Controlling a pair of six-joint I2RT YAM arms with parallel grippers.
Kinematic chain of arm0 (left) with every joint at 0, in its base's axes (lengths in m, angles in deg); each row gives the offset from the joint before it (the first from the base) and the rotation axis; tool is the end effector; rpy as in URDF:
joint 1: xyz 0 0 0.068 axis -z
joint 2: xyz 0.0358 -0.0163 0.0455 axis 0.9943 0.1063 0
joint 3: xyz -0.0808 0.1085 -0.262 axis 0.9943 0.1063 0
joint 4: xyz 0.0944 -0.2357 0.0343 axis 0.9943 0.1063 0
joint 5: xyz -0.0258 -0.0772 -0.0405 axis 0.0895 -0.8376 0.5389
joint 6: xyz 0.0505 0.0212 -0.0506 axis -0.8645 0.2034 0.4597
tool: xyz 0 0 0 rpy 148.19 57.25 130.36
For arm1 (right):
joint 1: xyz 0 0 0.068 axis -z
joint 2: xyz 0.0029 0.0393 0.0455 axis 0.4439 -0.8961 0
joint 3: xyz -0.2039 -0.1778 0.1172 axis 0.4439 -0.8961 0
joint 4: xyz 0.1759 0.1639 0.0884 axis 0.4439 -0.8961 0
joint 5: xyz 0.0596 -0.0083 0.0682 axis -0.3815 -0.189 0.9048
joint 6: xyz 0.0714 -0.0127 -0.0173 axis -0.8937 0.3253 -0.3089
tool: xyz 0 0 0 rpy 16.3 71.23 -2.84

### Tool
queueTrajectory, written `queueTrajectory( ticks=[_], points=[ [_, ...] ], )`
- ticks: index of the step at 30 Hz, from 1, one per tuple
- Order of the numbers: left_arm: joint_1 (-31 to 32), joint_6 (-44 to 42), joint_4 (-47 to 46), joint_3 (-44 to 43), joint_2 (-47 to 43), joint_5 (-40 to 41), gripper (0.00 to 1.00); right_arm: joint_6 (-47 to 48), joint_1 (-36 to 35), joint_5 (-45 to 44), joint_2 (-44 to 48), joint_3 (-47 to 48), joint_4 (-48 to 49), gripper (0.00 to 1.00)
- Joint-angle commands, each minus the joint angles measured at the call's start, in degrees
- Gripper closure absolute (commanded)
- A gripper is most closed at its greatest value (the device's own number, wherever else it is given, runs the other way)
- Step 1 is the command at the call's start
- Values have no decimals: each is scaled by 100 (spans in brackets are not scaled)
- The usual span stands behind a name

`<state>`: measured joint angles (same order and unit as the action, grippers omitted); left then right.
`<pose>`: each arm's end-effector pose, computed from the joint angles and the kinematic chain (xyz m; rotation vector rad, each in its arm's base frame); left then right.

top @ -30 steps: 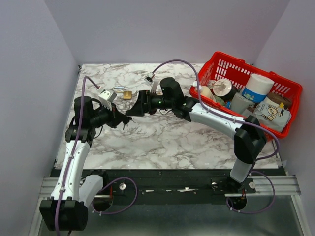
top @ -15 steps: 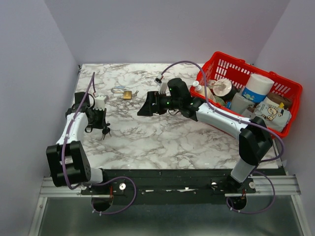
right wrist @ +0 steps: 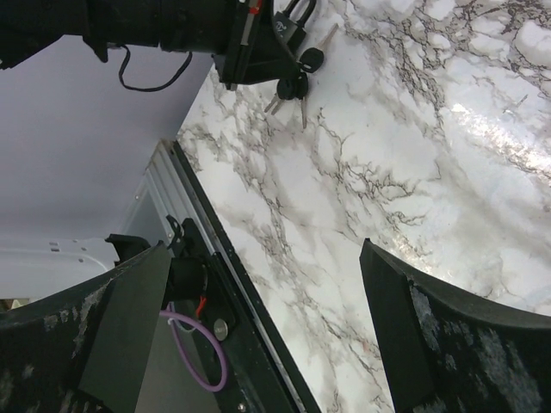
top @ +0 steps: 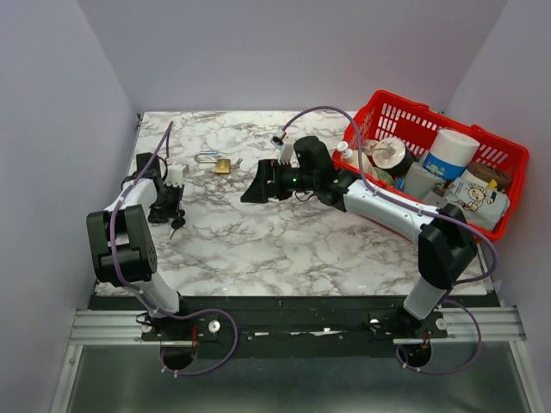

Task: Lock with the key
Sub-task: Place the key at the center of the board.

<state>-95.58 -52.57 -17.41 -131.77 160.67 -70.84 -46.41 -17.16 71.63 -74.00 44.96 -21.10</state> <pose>0.3187 0.0505 0.1855 0.2270 2.7093 -0.1874 0.2858 0.3120 0.3083 -0.5331 2.1571 1.3043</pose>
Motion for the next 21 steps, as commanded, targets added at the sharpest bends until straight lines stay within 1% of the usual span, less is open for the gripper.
queueTrajectory(
  ticks=[1,5,6,8,9,11,12,14,15,16,18,20,21],
  points=[
    [-27,-24,-295,-180,178,327,96,86,-35,174,57,37,-25,0],
    [-45,-59,-348,-294,302,293,88,113,-18,209,30,28,-7,0],
    [-36,-42,-365,-329,336,284,83,121,-26,209,30,19,-7,0],
    [-45,2,-374,-426,398,284,78,174,-35,209,39,28,-16,0],
    [-45,28,-366,-461,424,275,71,192,-26,201,74,19,-16,0],
    [-45,20,-296,-557,425,240,61,262,-26,183,109,19,-16,0],
    [-36,20,-156,-601,407,170,49,288,-18,174,127,11,-24,0],
    [-45,20,29,-768,320,91,39,350,-9,174,180,11,-33,0],
    [-36,-6,178,-830,145,-66,3,359,0,174,180,2,-42,0],
    [-45,-50,206,-952,30,-190,1,402,0,192,197,-7,-42,0],
    [51,11,249,-1154,-137,-340,1,438,18,183,241,-16,-51,0],
    [157,220,337,-1681,-16,-410,1,482,44,157,250,2,-77,0],
    [271,352,425,-1900,264,-367,1,499,70,157,250,10,-95,0]
  ],
)
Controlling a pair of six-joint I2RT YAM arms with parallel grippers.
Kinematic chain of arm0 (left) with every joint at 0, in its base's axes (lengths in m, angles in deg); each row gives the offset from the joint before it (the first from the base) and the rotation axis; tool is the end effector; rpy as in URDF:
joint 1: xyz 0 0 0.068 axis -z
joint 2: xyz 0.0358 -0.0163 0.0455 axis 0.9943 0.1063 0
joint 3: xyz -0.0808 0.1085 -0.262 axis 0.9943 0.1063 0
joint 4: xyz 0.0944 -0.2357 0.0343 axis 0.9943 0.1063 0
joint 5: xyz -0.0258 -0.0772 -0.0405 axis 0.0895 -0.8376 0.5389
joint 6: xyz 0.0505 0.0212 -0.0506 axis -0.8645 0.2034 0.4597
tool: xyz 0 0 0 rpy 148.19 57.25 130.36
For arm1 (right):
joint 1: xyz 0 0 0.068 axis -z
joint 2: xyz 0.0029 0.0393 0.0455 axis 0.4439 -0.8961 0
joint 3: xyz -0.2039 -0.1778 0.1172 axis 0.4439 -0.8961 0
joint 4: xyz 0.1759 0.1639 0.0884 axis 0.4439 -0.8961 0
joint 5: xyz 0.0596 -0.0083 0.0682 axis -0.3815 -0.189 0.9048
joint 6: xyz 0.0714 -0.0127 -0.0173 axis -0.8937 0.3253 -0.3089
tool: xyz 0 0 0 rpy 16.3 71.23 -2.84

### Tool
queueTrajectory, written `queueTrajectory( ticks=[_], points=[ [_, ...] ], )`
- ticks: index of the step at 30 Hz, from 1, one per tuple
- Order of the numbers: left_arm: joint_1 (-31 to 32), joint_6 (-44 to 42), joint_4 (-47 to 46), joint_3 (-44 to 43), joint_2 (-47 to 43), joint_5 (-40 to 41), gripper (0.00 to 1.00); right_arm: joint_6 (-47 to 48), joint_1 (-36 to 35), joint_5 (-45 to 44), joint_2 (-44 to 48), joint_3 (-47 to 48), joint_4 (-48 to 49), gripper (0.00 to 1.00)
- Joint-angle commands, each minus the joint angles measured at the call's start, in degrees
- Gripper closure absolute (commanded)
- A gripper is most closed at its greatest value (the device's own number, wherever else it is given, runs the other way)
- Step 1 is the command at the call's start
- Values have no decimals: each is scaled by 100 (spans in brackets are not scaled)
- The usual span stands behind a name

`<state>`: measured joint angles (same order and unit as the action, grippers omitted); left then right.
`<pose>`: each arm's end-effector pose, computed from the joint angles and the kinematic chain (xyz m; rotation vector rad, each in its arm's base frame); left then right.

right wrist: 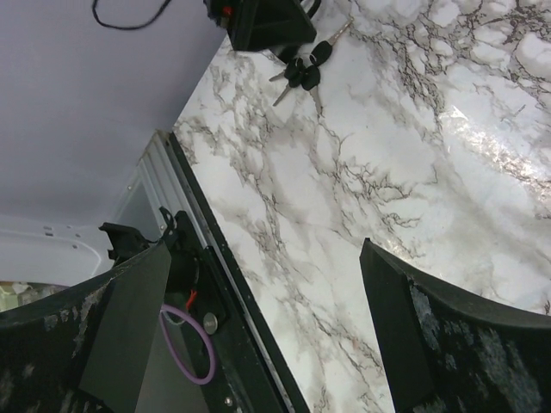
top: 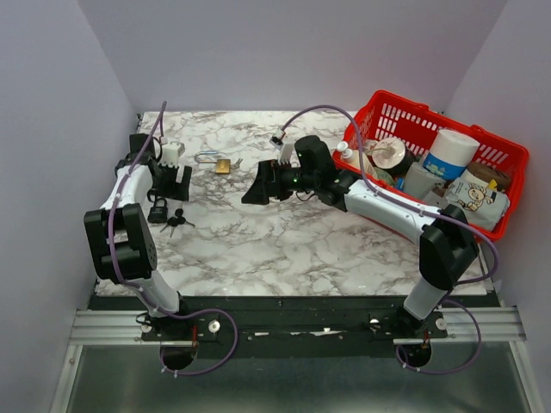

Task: Lock with the key
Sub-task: Place the key at the center of the board, then pick up the lock from the center of the board.

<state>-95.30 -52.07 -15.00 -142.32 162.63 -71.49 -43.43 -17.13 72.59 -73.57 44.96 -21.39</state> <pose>0.3519 0.0549 0.2261 0.2350 2.6047 -0.1609 0.2837 0.3111 0.3109 -0.5975 2.1258 1.2927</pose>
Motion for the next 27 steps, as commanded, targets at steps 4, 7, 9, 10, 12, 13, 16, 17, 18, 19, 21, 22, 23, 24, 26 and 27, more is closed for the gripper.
queueTrajectory(
  ticks=[4,7,9,10,12,13,16,17,18,19,21,22,23,24,26,27],
  points=[
    [445,1337,-68,-1917,807,-416,1,290,147,52,259,-33,-137,0],
    [620,1972,-428,-2331,1264,-301,1,421,191,43,382,-130,-172,0],
    [700,2008,-684,-2455,1423,-362,1,483,217,52,435,-182,-190,0],
    [744,2087,-720,-2603,1615,-363,1,518,218,52,478,-191,-216,0],
    [850,2184,-834,-2710,1783,-284,1,606,218,60,505,-244,-225,0],
    [902,2289,-948,-2788,1940,-188,1,641,226,52,531,-262,-225,0],
    [1025,2412,-1098,-3017,2275,120,1,668,244,43,540,-332,-225,0],
    [1052,2456,-1081,-3113,2372,138,1,668,244,34,558,-350,-216,0],
    [1113,2466,-1063,-3193,2460,156,1,677,253,25,567,-376,-225,0],
    [1131,2492,-993,-3324,2626,234,1,677,261,17,567,-411,-225,0],
    [1122,2597,-888,-3361,2732,296,1,677,288,-1,576,-429,-233,0],
    [1348,2615,-948,-3169,2681,375,1,677,305,-10,584,-438,-242,0],
    [1386,2615,-1044,-3011,2611,419,1,677,323,-1,576,-438,-242,0],
    [1429,2632,-1141,-2844,2523,463,1,677,349,-18,584,-438,-242,0],
    [1526,2633,-1309,-2448,2320,586,1,686,376,-10,576,-438,-251,0],
    [1553,2659,-1344,-2359,2285,604,1,686,393,-10,576,-438,-242,0]
  ],
)
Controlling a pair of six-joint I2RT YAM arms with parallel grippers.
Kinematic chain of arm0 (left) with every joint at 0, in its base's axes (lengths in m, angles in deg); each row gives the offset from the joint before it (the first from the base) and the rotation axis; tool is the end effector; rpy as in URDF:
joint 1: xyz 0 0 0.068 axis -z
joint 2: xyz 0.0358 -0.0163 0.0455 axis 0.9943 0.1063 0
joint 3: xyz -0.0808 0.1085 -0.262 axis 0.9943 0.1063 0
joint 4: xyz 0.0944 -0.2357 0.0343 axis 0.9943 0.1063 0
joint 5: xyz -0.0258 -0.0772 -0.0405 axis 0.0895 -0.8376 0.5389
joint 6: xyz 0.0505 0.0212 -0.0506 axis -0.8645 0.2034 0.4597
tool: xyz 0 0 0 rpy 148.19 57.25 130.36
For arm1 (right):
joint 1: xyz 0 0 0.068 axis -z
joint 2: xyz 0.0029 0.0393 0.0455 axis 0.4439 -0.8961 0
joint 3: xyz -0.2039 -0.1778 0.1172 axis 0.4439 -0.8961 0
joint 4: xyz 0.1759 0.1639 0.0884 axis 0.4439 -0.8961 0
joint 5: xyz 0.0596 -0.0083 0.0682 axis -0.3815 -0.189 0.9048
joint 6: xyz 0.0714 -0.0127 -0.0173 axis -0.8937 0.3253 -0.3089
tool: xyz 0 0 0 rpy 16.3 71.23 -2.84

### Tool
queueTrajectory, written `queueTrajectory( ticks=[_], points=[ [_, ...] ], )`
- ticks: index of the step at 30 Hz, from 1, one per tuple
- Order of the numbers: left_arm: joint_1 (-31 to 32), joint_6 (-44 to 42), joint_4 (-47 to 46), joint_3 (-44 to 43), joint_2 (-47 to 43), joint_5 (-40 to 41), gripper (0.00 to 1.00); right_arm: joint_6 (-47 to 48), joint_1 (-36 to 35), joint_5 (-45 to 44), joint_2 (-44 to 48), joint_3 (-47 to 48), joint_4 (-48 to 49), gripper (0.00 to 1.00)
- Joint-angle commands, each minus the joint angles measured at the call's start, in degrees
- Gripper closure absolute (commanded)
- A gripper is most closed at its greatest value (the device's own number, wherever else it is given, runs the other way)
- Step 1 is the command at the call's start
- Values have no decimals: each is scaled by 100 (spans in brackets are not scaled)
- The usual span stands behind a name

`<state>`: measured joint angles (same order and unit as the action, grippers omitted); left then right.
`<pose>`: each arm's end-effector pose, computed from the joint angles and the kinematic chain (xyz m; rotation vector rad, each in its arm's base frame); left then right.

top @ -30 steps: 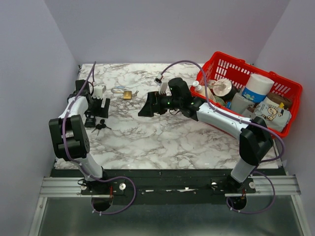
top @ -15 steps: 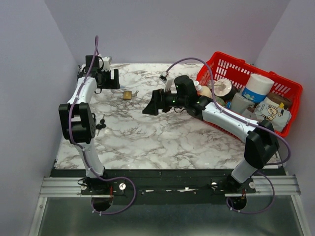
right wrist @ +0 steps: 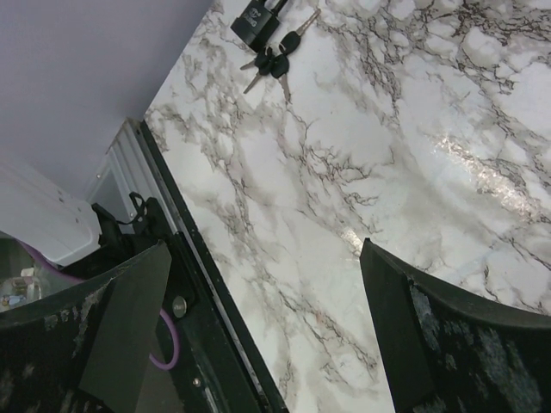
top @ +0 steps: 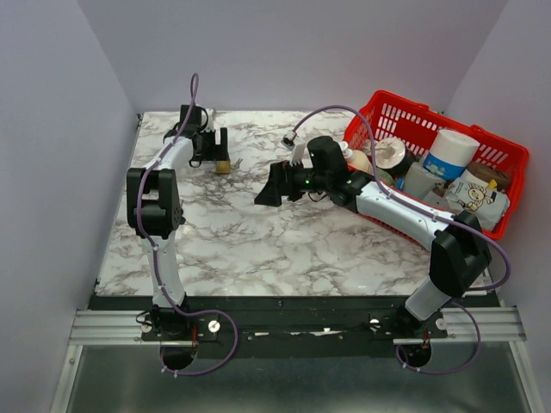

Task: Lock with the key
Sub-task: Pick up the lock from the center of the board.

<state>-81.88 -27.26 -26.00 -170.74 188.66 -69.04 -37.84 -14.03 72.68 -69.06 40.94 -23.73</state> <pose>0.5051 -0.0309 0.2099 -0.0028 2.4320 -0.3251 0.2818 0.2797 0.3115 -0.6310 2.1105 1.2038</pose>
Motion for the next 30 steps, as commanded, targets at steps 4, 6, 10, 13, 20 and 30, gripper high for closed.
queueTrajectory(
  ticks=[4,6,10,13,20,30],
  points=[
    [281,196,-245,737,-363,421,11,65,92,-1,73,-27,-8,0],
    [307,213,-236,790,-345,552,14,47,92,8,64,-9,-8,0],
    [378,152,-113,676,-152,764,14,73,118,-1,64,17,-8,0],
    [395,99,-26,518,32,816,18,73,144,8,37,35,-17,0],
    [466,55,195,123,367,984,28,73,197,-18,2,52,-17,0],
    [580,99,484,-202,613,1037,26,56,232,-27,-42,114,-26,0]
  ],
)
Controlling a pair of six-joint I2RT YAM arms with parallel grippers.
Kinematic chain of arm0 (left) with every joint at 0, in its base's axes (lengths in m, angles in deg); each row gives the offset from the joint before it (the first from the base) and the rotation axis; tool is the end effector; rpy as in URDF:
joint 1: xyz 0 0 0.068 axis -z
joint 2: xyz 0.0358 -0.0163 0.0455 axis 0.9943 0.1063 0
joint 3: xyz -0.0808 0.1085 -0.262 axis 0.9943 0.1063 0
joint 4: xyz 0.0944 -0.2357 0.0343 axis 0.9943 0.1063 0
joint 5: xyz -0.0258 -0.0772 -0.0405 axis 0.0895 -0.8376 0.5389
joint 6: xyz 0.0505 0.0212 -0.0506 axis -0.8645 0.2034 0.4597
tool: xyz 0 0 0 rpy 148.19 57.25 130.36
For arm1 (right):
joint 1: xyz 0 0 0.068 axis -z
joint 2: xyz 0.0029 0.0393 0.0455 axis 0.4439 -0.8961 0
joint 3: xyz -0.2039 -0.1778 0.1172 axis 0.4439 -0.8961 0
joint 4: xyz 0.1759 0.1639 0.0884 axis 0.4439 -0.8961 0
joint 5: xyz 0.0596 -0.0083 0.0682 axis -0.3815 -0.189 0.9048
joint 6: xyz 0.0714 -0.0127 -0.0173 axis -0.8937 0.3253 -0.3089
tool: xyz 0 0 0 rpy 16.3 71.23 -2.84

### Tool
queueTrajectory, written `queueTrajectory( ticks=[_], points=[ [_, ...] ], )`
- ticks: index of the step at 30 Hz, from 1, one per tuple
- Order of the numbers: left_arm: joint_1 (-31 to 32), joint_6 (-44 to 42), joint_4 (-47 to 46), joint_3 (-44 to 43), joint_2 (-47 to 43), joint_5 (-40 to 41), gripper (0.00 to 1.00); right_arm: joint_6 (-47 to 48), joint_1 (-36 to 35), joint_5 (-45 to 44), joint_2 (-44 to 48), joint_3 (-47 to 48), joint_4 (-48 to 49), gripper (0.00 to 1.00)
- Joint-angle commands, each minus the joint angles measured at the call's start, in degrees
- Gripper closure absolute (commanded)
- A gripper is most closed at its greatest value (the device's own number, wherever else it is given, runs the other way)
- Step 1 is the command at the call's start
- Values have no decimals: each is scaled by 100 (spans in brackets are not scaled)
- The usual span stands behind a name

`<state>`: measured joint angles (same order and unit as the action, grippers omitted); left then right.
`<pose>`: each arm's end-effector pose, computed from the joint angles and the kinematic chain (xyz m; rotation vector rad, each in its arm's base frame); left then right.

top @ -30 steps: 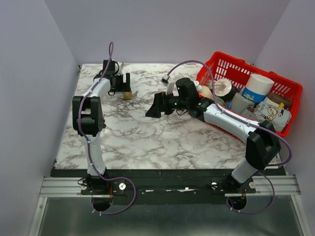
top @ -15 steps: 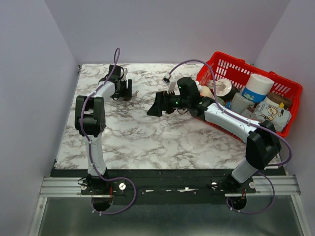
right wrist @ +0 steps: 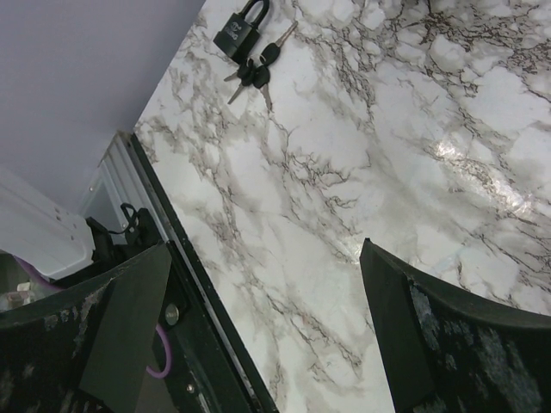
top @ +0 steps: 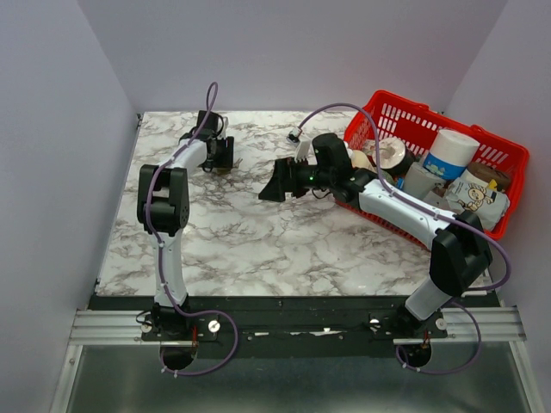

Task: Lock with the key
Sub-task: Pick up the lock from the center of the board.

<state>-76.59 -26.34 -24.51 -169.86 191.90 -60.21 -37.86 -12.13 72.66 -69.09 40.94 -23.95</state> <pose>0.5013 -0.0679 0.1742 0.0171 2.5363 -0.1758 0.2908 0.2702 0.3108 -0.5928 2.1178 1.1846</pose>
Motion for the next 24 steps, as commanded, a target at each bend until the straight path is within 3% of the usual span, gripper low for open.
queueTrajectory(
  ticks=[1,5,11,14,21,22,24],
  points=[
    [60,25,353,-299,281,136,22,58,42,-25,-39,114,-4,0],
    [95,69,362,-386,290,223,19,49,51,-25,-39,79,-4,0],
    [86,156,643,-668,501,285,41,32,77,-8,-48,79,-4,0],
    [95,332,600,-467,422,285,45,49,113,-8,-39,105,-4,0],
    [113,333,319,288,-263,557,85,119,218,124,-4,176,-92,0],
    [113,306,223,438,-569,566,95,128,244,150,4,167,-118,0],
    [139,219,161,860,-878,575,100,181,262,177,48,132,-145,0]
  ],
)
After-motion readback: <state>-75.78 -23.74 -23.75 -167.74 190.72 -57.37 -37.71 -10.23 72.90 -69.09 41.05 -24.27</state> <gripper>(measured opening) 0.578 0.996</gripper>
